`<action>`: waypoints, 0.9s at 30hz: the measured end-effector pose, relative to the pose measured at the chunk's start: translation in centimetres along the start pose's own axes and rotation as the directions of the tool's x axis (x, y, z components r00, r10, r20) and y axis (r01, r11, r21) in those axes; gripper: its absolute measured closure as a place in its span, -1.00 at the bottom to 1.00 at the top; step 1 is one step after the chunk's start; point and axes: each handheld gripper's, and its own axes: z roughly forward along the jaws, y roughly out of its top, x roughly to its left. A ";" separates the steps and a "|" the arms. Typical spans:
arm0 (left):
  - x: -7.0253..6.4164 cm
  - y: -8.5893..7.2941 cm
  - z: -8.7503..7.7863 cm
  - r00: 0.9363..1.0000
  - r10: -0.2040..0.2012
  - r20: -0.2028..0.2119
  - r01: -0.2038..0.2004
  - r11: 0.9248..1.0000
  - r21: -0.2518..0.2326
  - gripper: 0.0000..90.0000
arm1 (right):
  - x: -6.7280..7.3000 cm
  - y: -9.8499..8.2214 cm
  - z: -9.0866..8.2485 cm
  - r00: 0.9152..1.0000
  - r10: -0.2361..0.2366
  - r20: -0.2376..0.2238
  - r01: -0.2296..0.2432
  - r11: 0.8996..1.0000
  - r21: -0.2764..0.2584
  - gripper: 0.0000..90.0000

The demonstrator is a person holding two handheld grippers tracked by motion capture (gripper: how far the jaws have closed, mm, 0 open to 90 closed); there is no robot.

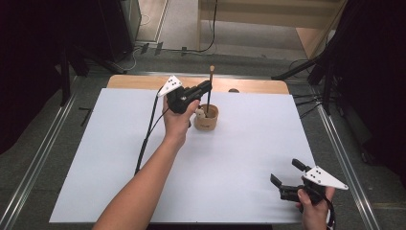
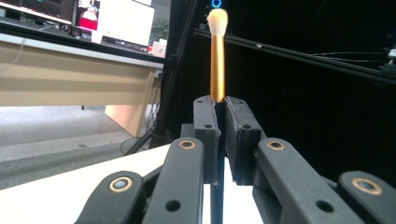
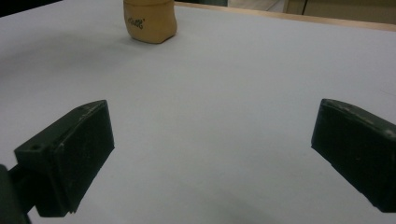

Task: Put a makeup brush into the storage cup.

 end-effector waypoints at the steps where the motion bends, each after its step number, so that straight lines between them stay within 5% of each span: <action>1: 0.1 -0.2 0.1 1.000 0.002 -0.007 -0.002 1.000 0.001 0.89 | 0.0 0.0 0.0 1.000 0.000 0.000 0.000 1.000 0.000 -1.00; 27: 1.2 -3.4 1.5 0.995 0.048 -0.083 -0.043 0.997 0.060 0.89 | -0.1 -0.2 -0.1 1.000 -0.002 -0.002 0.002 1.000 0.003 -1.00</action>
